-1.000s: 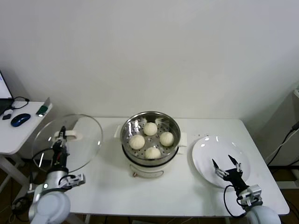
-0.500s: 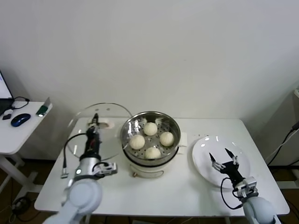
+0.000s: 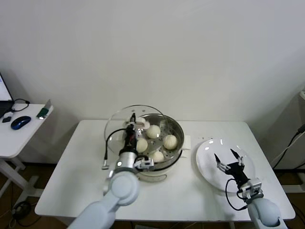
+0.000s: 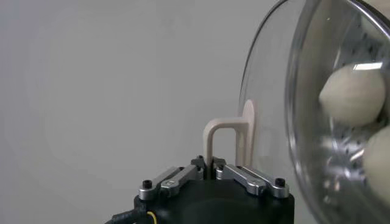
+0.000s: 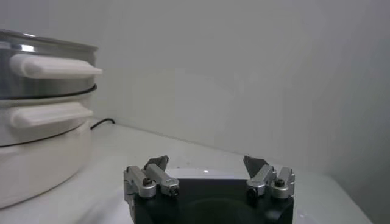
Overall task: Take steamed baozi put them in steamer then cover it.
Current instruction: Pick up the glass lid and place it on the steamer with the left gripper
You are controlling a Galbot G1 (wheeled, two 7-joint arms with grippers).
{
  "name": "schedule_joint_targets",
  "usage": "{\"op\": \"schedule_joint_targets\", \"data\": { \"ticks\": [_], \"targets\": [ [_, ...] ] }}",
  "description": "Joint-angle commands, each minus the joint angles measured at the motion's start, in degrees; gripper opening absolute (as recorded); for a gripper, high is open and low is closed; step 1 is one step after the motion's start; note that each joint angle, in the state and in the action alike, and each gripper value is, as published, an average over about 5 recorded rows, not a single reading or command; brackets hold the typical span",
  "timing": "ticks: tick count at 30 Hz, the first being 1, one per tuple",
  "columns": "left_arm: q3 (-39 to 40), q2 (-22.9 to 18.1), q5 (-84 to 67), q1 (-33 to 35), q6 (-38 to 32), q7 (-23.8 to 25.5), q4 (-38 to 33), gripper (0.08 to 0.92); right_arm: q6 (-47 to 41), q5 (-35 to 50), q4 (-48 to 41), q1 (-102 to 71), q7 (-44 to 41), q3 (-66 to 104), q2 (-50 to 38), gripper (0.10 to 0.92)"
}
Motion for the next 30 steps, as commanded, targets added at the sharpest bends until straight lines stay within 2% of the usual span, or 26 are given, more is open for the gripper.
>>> {"op": "schedule_joint_targets", "data": {
  "ticks": [1,10,30],
  "targets": [
    [4.66,-9.63,2.67,-4.28,2.78,1.51,8.59,0.149,0.11,-0.73,-0.81,0.72,0.03,0.37,0.32,0.823],
    [5.01,-11.18,3.34,-4.58,2.78,1.45,11.23,0.149,0.34,-1.17,-1.66,1.32,-0.1,0.91,0.65,0.823],
    [4.54,-9.51,5.08,-3.24,2.78,3.33,11.03,0.149,0.56,-2.23,-2.29,2.0,-0.23,0.42,1.17,0.823]
  ]
}}
